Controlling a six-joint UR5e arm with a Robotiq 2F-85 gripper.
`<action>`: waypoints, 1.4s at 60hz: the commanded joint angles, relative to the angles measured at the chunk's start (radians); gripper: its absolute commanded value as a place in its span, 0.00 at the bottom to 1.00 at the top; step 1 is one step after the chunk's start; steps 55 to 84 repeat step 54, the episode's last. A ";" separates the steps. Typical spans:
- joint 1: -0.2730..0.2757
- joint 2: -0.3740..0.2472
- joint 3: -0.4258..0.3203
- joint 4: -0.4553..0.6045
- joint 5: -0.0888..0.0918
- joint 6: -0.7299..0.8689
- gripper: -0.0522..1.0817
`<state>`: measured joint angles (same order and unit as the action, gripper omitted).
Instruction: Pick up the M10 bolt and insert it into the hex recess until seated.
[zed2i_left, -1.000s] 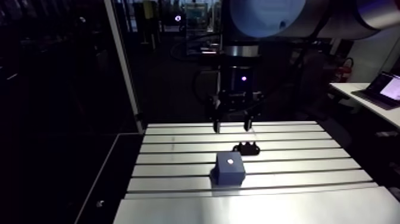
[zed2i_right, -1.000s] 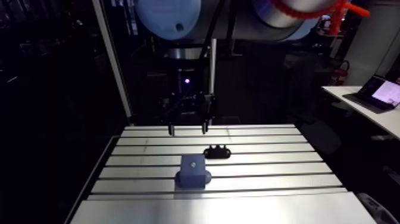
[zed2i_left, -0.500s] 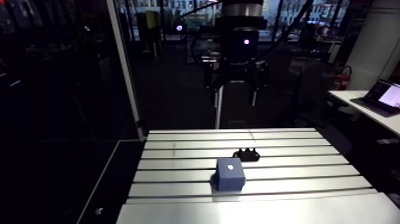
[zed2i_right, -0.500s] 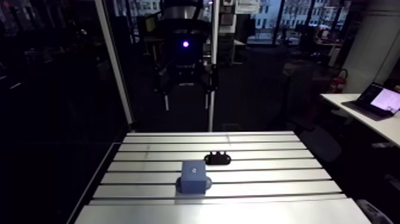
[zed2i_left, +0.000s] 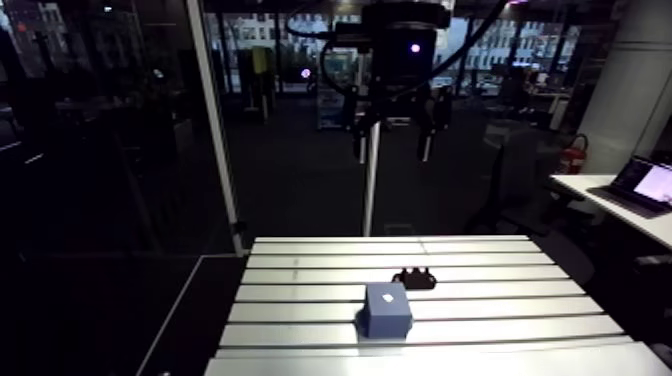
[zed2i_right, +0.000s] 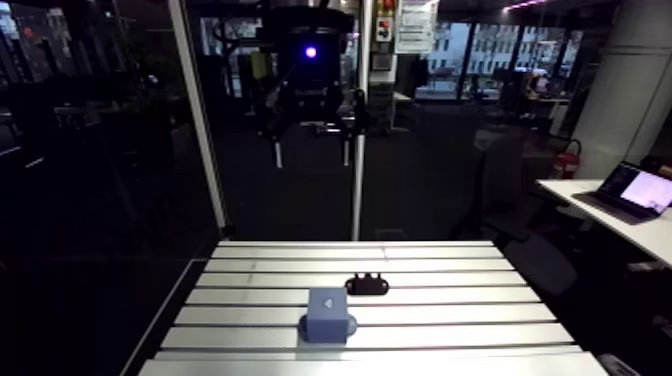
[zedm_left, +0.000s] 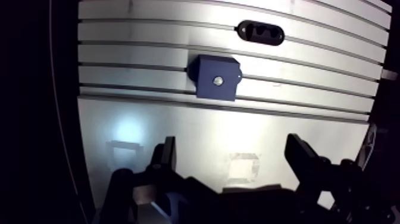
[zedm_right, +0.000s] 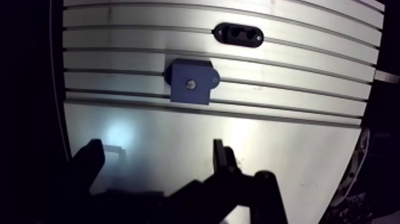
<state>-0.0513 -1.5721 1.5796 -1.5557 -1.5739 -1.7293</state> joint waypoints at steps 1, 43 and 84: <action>0.001 -0.018 0.004 0.001 0.005 -0.003 0.05; 0.001 -0.010 0.006 0.001 0.004 -0.005 0.05; 0.002 -0.004 0.013 0.000 0.002 -0.002 0.05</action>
